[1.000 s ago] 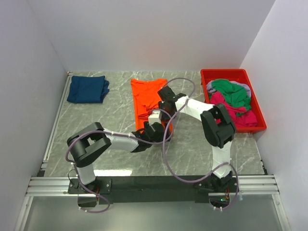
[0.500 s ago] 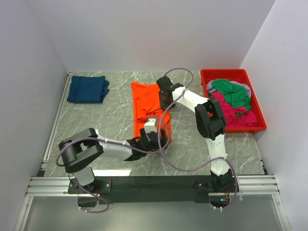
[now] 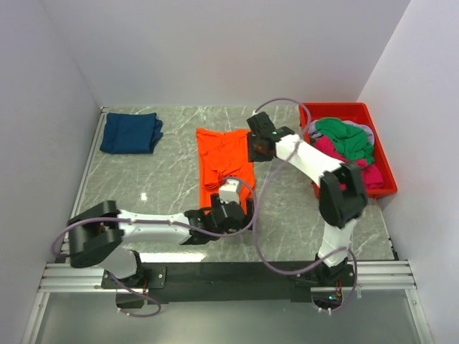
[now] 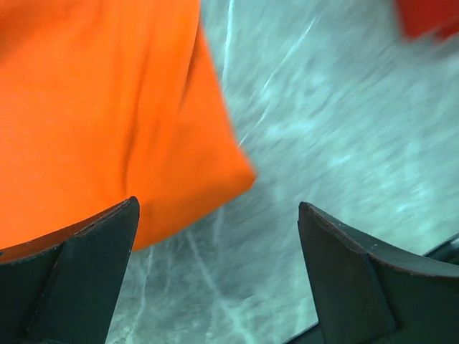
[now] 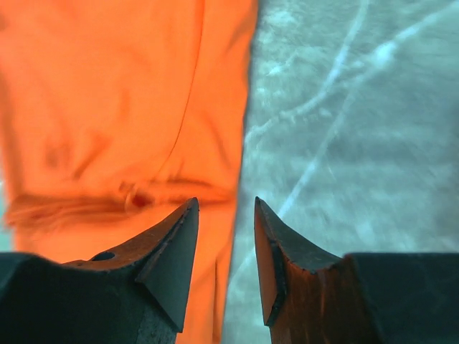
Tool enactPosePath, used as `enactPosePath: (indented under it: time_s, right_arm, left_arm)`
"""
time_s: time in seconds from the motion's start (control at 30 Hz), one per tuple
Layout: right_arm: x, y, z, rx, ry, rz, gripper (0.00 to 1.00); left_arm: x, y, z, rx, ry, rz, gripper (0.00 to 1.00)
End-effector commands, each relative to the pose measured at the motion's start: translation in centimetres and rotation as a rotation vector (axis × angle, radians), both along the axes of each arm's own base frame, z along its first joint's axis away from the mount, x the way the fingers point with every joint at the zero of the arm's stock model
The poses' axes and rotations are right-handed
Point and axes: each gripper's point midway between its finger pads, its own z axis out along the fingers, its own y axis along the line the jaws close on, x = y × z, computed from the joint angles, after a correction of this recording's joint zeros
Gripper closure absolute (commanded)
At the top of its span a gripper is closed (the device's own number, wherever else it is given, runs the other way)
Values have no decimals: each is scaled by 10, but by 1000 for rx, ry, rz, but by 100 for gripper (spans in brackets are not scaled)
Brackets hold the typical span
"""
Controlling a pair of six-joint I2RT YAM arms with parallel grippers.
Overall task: Fold and stack the t-shirts
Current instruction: Fold the tshirt
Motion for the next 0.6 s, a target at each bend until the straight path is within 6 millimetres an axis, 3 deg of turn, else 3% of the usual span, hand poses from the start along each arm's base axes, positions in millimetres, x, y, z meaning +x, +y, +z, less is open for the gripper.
enactPosePath:
  time_s: [0.0,0.07,0.27,0.5,0.57]
  right_arm:
    - [-12,8,49,97,-122,10,56]
    - [-30,6,51,122,-132,13,55]
    - [-80,4,34,126,-121,26,55]
    - [-128,15,17,140,-102,63,55]
    - [-140,25,16,149,-95,89,55]
  left_arm:
    - [14,4,60,-70,-97,55,1]
    - [20,14,76,-86,-132,83,1]
    - [44,44,66,-95,-103,113,1]
    - [69,46,67,-109,-111,80,1]
    - [81,48,57,-93,-99,94,1]
